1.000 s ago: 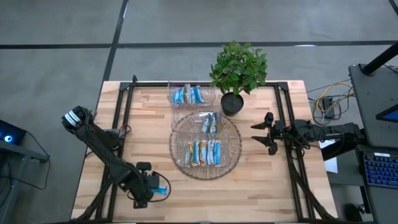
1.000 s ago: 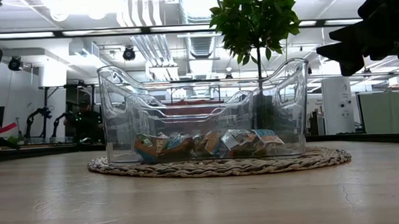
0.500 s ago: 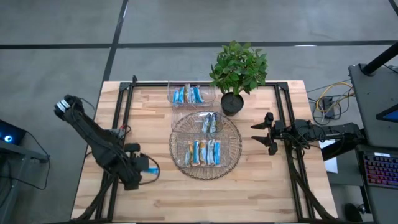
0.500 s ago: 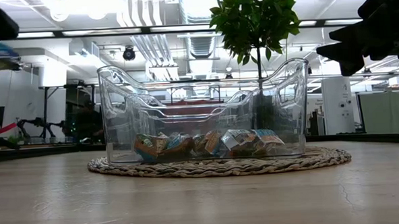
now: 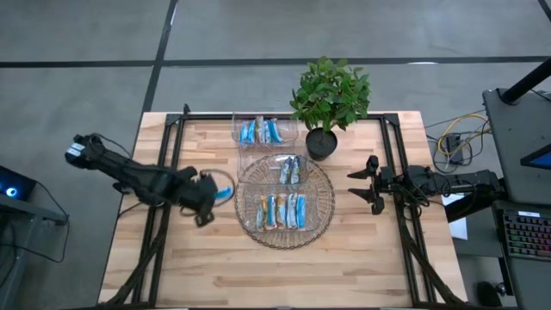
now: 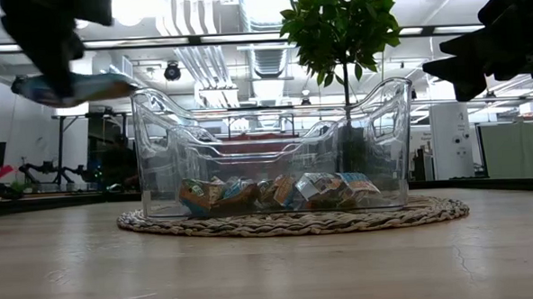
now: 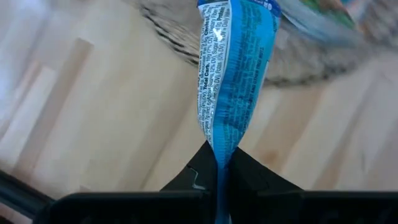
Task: Pick and place Granola Bars by type
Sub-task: Put the blue granola bar into the middle transparent bin
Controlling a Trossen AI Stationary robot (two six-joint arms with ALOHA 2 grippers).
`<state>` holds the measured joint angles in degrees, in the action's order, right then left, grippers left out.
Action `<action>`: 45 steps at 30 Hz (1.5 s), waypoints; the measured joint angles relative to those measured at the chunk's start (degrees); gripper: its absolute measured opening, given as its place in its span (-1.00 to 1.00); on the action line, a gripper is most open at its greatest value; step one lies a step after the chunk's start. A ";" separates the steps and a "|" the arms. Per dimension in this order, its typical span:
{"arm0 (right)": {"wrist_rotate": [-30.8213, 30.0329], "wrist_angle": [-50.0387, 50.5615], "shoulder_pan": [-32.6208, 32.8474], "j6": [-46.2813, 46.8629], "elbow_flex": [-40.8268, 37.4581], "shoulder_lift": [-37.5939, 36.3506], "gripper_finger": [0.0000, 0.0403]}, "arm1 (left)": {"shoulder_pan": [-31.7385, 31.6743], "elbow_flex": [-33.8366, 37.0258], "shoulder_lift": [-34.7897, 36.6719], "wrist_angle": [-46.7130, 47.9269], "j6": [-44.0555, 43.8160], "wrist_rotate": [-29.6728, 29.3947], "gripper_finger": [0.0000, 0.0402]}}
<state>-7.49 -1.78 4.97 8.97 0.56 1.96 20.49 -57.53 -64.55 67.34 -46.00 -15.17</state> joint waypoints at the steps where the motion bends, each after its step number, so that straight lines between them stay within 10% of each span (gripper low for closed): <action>1: 0.00 0.00 0.00 0.00 0.00 0.00 0.11 | -2.16 -0.32 -0.31 -0.20 0.86 0.04 -1.00; 13: 0.00 -0.01 0.00 0.00 0.00 0.00 0.11 | -22.57 -12.82 -12.93 -0.88 -0.09 2.84 -1.00; 26: -0.02 0.00 0.00 0.00 0.00 0.00 0.11 | -28.33 -35.31 -34.16 -2.75 -21.42 4.18 -1.00; 45: 0.00 0.00 0.00 0.00 0.00 0.00 0.11 | -30.29 -32.49 -42.67 -16.15 -29.94 8.45 -1.00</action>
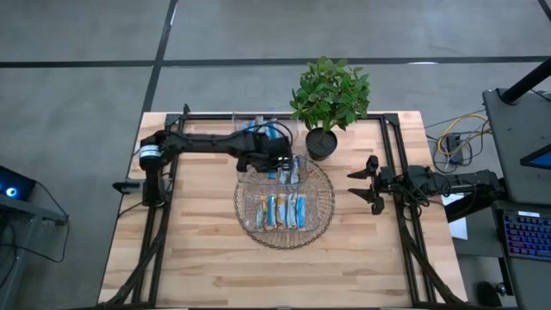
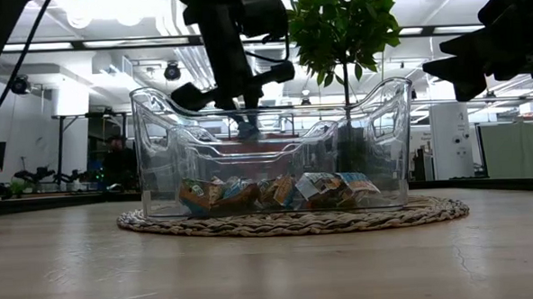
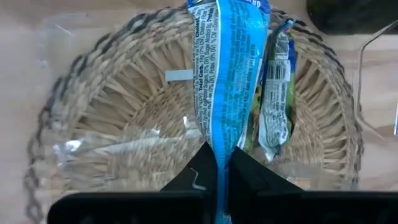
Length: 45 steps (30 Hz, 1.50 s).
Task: Pick and place Granola Bars by type
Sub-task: Put the blue granola bar into the middle transparent bin
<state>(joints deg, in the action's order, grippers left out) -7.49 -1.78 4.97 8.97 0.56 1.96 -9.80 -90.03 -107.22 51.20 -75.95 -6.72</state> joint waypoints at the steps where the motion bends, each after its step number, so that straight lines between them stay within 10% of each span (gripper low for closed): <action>1: -0.01 0.00 0.00 0.00 0.00 0.01 0.11 | -0.05 0.72 0.02 -1.18 -0.64 0.00 -1.00; 32: -0.01 0.00 0.00 0.00 0.01 0.00 0.11 | -0.50 5.78 -5.91 -15.08 -3.49 2.81 -1.00; 45: 0.00 0.00 0.00 0.00 0.00 0.02 0.11 | -0.52 4.65 -5.99 -14.71 -1.97 2.65 -0.61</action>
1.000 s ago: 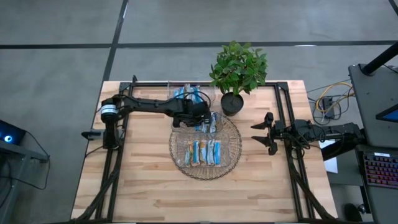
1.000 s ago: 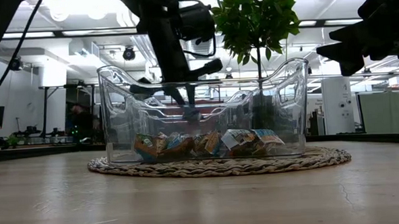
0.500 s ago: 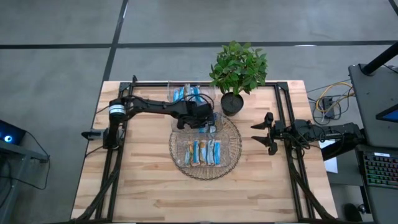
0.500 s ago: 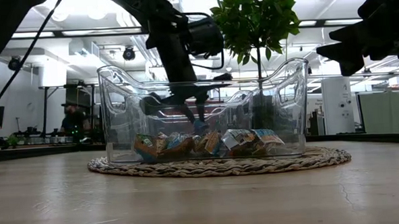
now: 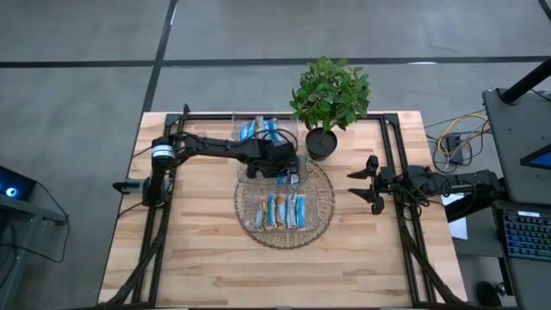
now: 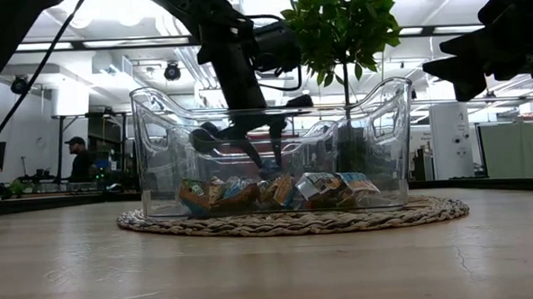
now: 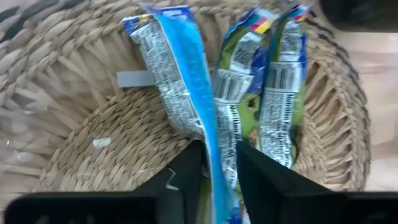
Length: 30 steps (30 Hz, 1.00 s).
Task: Pick and place Granola Bars by type
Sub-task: Put the blue granola bar into the middle transparent bin, then return to Home Position
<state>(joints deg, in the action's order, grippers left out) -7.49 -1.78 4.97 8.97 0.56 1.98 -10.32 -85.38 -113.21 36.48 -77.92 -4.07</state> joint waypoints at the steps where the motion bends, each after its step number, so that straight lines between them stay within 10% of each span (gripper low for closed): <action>1: 0.00 0.00 0.00 0.00 0.00 -0.02 0.11 | -0.05 -0.26 0.00 -0.01 0.29 -0.08 -0.56; 12: 0.00 0.00 0.00 0.00 0.00 -0.02 0.11 | -0.42 -1.91 0.00 2.88 2.16 -0.37 -0.18; 30: 0.02 -0.02 0.00 0.02 0.02 0.06 0.11 | -0.95 -9.56 10.29 9.54 18.44 -6.02 -0.16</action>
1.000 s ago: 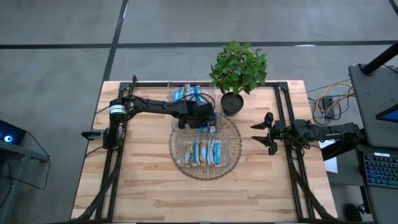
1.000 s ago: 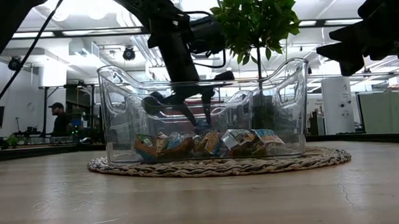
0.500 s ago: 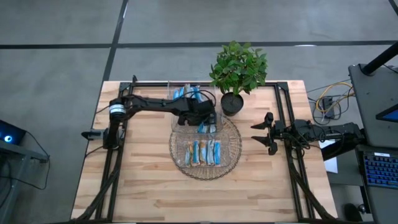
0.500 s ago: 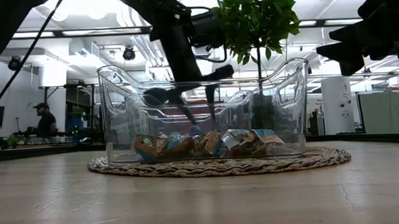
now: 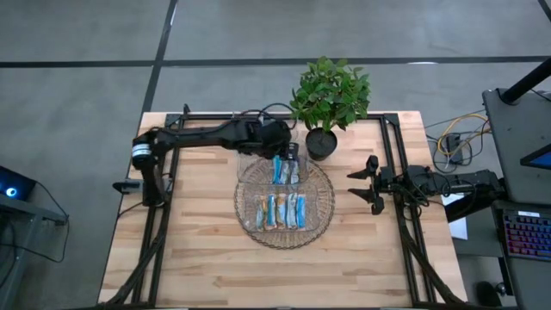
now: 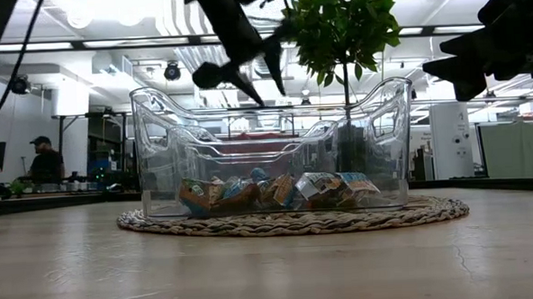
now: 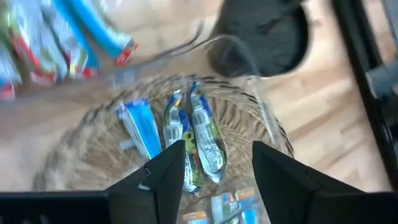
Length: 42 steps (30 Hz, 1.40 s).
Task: Pick and place Granola Bars by type
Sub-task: Return to Home Position
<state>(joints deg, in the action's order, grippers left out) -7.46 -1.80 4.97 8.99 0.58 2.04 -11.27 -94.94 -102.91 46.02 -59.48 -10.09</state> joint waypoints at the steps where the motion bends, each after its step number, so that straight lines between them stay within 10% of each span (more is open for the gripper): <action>1: -0.04 -0.02 0.00 -0.02 0.00 0.02 0.11 | 0.00 0.15 0.91 -0.08 2.57 0.00 -0.16; 9: -0.02 0.00 0.00 -0.02 0.00 0.00 0.11 | 1.10 5.40 11.35 -2.97 23.71 0.34 -0.16; 23: -0.02 0.00 0.00 -0.02 0.00 -0.04 0.11 | 4.41 36.16 40.40 -22.30 42.86 14.54 -0.16; 42: -0.02 0.01 0.00 -0.02 0.00 -0.02 0.11 | 8.44 73.90 74.24 -38.02 40.77 11.46 -0.17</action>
<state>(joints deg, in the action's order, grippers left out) -7.49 -1.79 4.97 8.97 0.58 2.02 -2.83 -21.04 -28.68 8.00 -18.72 1.37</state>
